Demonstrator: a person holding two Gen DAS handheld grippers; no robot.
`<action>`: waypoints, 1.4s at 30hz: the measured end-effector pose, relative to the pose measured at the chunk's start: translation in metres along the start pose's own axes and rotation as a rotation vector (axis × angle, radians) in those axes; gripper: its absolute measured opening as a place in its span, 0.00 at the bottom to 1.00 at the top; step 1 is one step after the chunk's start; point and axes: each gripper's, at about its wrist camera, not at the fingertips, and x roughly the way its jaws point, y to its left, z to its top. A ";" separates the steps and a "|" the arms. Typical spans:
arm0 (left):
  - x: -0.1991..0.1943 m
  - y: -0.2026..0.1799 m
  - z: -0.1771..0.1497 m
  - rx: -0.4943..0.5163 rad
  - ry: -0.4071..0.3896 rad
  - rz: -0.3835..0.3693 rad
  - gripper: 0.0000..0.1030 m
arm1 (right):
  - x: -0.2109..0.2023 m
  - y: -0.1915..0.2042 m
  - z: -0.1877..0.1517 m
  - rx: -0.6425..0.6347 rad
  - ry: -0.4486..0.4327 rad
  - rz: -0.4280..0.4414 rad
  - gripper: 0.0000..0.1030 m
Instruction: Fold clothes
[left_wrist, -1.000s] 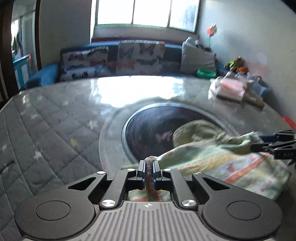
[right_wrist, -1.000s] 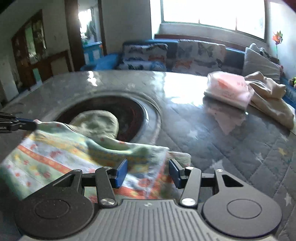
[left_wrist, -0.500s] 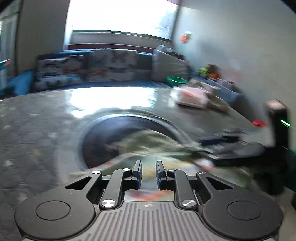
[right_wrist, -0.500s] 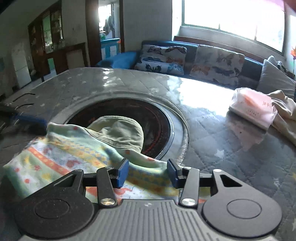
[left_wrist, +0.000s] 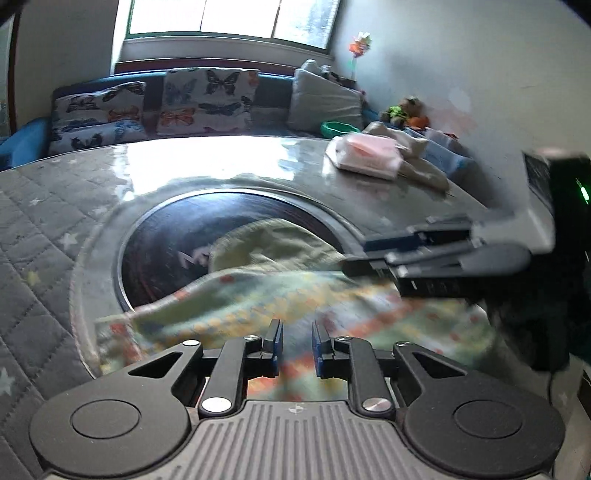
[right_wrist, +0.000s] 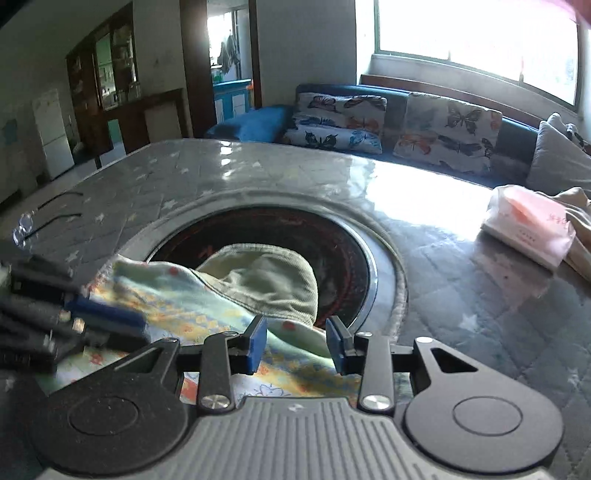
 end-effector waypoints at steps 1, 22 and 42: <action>0.004 0.005 0.003 -0.019 0.008 0.004 0.18 | 0.005 -0.001 -0.001 0.008 0.008 -0.009 0.34; -0.039 -0.014 -0.031 -0.018 -0.034 -0.031 0.22 | -0.035 0.050 -0.030 -0.073 -0.007 0.106 0.49; -0.045 -0.008 -0.052 -0.067 -0.034 -0.002 0.26 | -0.091 0.031 -0.069 -0.035 -0.010 0.024 0.54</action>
